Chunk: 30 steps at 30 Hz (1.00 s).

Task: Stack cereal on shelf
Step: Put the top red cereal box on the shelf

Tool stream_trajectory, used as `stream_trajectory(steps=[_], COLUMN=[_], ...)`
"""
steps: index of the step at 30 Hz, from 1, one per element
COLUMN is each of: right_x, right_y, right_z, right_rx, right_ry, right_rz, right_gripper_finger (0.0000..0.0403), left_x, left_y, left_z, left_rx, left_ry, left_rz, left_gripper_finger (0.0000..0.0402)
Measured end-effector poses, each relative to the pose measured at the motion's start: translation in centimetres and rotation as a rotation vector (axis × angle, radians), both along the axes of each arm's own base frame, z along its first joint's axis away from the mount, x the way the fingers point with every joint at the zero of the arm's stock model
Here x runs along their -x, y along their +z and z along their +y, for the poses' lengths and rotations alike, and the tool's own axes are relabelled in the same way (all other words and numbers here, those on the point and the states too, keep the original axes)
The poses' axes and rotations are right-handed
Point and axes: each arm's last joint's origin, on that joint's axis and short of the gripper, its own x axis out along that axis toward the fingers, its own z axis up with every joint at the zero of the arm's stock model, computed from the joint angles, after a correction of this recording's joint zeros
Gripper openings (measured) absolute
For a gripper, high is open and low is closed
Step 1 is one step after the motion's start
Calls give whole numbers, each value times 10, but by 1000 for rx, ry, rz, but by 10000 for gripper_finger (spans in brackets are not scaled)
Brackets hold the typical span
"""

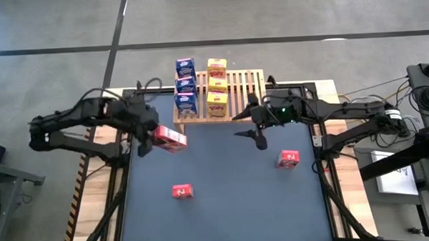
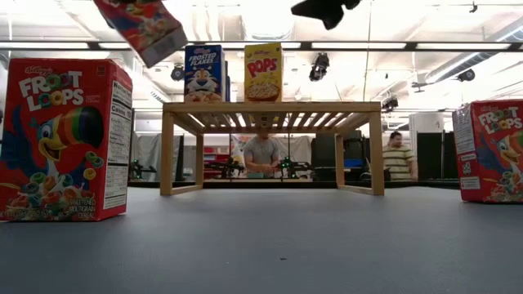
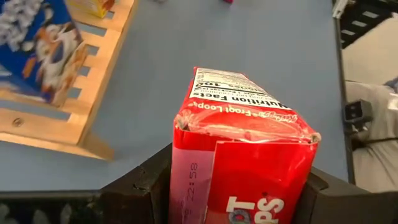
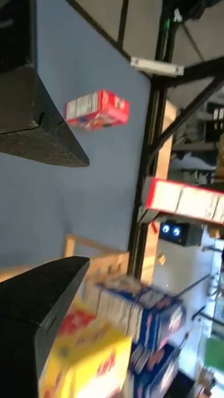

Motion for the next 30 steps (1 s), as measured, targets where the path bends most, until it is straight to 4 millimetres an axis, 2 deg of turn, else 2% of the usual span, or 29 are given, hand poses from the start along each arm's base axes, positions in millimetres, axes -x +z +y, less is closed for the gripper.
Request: stream_trajectory(steps=[6,12,17,21,30], right_x=[-20,-39,-51,-62,-81], right_y=[-11,-26,-34,-44,-66], right_z=[11,16,26,29,29], right_rx=[-52,-55,-44,-77,-113], right_ry=[14,-35,-48,-53,-69], right_rz=[-4,7,-11,-9,9], right_gripper_finger=[238,238,238,238,238], left_x=[-30,-64,-79,-92,-105], left_y=[-9,-24,-35,-36,-42], left_z=[-19,-26,-27,-28,-29], left_rx=[-57,-76,-82,-87,-111], left_ry=[43,35,35,28,3], left_rz=[48,62,88,32,18], left_gripper_finger=[182,182,182,182,182])
